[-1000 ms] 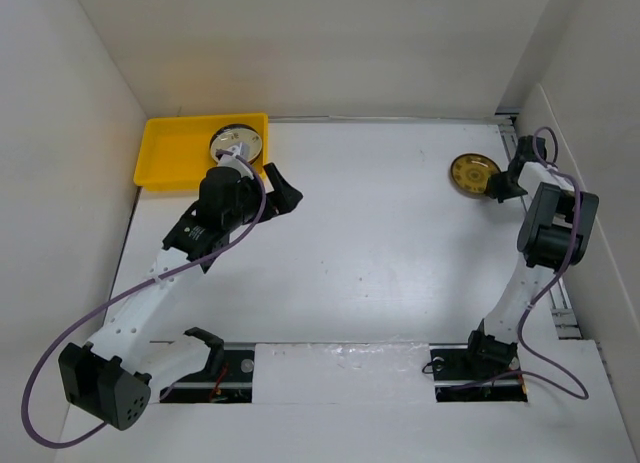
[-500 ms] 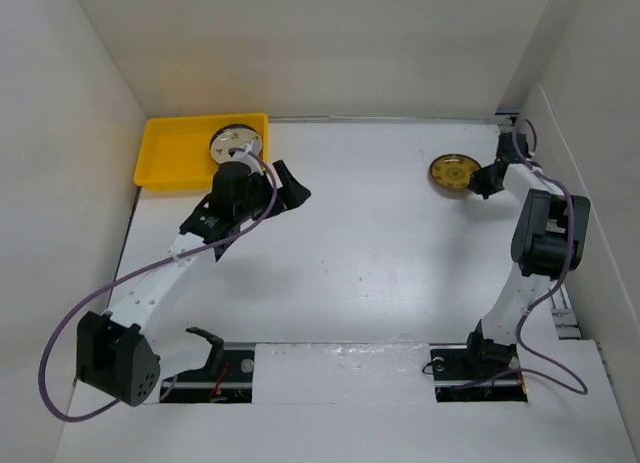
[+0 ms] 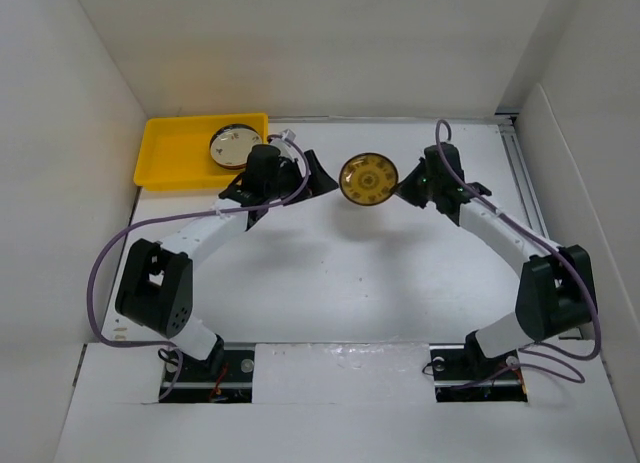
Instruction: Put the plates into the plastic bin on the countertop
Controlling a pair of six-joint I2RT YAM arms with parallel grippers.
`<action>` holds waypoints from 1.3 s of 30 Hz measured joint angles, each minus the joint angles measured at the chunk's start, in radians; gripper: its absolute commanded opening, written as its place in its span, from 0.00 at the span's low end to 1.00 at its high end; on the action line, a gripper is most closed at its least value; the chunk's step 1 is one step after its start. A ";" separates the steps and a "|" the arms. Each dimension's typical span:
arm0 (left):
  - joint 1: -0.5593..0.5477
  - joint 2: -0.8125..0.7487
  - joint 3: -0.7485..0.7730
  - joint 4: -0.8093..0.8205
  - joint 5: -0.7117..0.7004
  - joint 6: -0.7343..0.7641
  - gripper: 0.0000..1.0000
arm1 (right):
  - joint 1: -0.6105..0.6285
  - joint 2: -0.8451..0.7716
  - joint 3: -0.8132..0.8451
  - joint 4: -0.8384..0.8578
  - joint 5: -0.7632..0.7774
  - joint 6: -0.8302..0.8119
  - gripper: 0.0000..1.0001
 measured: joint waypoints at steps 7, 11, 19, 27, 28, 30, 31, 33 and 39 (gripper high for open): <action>0.006 0.007 0.015 0.010 -0.006 0.008 0.84 | 0.066 -0.066 -0.047 0.031 -0.146 -0.016 0.00; 0.014 0.014 0.014 0.024 -0.006 0.001 0.25 | 0.080 -0.093 -0.063 0.061 -0.224 -0.017 0.00; 0.032 0.024 0.013 0.028 0.000 -0.015 0.00 | 0.096 -0.102 -0.065 0.074 -0.269 -0.019 0.67; 0.213 0.027 0.023 -0.035 -0.105 -0.085 0.00 | 0.068 -0.100 -0.128 0.165 -0.263 -0.027 1.00; 0.247 0.029 0.030 -0.043 -0.132 -0.100 0.00 | 0.063 -0.098 -0.152 0.168 -0.258 -0.028 1.00; 0.320 0.040 0.047 -0.051 -0.177 -0.136 0.00 | 0.057 -0.094 -0.203 0.168 -0.246 -0.027 1.00; 0.361 0.050 0.055 -0.050 -0.197 -0.158 0.00 | 0.058 -0.092 -0.229 0.172 -0.243 -0.026 1.00; 0.440 0.083 0.074 -0.048 -0.225 -0.196 0.00 | 0.065 -0.092 -0.282 0.186 -0.241 -0.023 1.00; 0.574 0.300 0.260 -0.096 -0.273 -0.246 0.00 | 0.127 -0.092 -0.367 0.218 -0.241 -0.012 1.00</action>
